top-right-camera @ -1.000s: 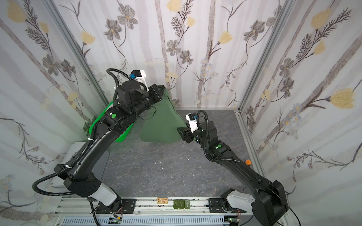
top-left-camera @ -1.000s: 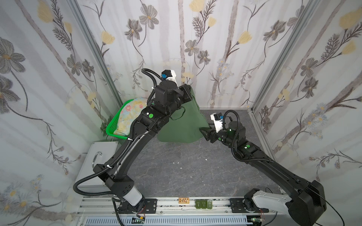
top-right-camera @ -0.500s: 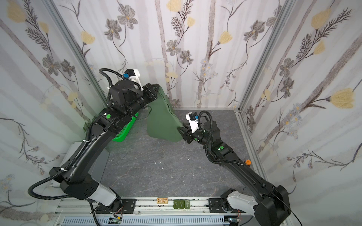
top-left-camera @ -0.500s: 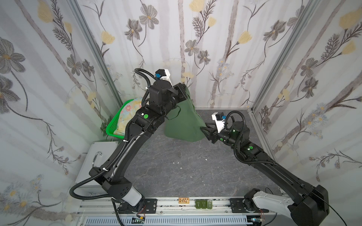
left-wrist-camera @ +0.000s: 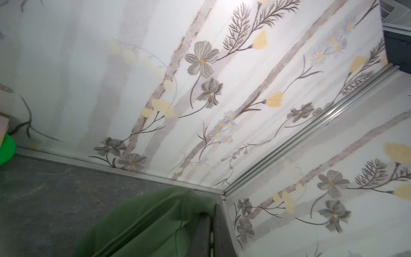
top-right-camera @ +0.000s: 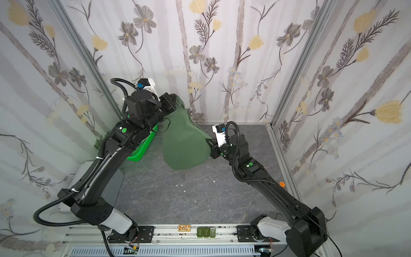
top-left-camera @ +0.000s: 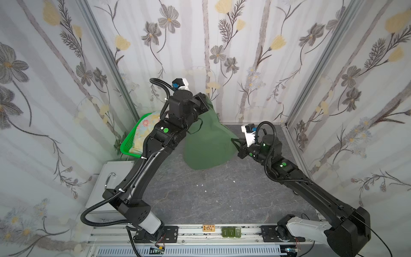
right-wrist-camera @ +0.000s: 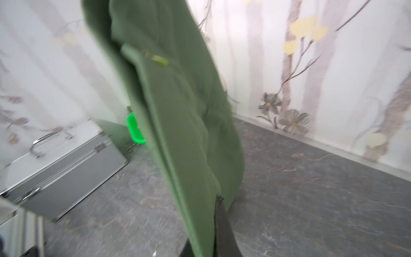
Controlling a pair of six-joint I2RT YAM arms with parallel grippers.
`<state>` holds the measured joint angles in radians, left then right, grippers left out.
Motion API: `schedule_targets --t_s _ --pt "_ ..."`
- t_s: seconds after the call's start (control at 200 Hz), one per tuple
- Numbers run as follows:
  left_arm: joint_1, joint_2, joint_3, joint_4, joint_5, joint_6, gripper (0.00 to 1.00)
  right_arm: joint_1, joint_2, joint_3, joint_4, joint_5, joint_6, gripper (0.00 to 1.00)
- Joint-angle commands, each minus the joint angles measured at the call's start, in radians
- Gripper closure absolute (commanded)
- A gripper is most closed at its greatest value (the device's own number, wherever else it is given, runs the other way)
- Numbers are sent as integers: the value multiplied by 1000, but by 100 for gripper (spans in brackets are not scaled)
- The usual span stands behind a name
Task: Fold and stack skirts
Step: Flatten out the skirt at the center of the table.
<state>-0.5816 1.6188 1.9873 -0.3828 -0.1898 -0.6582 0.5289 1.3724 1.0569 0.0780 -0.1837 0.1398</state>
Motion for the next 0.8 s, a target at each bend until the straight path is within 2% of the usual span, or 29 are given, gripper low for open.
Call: schedule_targets --t_s 0.0,0.095,0.195,0.265,0.33,0.39,0.445,0.585,0.685,0.794 --pt "31 89 61 38 -52 -19 100 -38 52 122 -103 194 -27 100" --pt "46 218 213 38 -28 -7 100 -61 85 254 -185 344 -63 100" --pt "46 311 369 36 -72 37 100 -82 87 355 -219 451 -87 100" --pt "46 322 411 37 -97 62 100 -87 66 379 -225 455 -105 100" --pt "46 293 386 36 -102 86 100 -86 36 361 -227 439 -111 100" --pt "45 234 283 38 -96 97 100 -83 0 312 -236 416 -107 100" --pt "41 155 133 39 -103 85 100 -73 -44 227 -226 399 -100 100" --pt "27 -89 -388 100 -139 2 100 -15 -172 -88 -141 338 -11 100" --pt "26 -269 -781 177 -164 -106 100 78 -219 -276 -89 369 54 100" --pt "29 -426 -1087 196 -181 -209 100 181 -197 -415 -70 349 176 100"
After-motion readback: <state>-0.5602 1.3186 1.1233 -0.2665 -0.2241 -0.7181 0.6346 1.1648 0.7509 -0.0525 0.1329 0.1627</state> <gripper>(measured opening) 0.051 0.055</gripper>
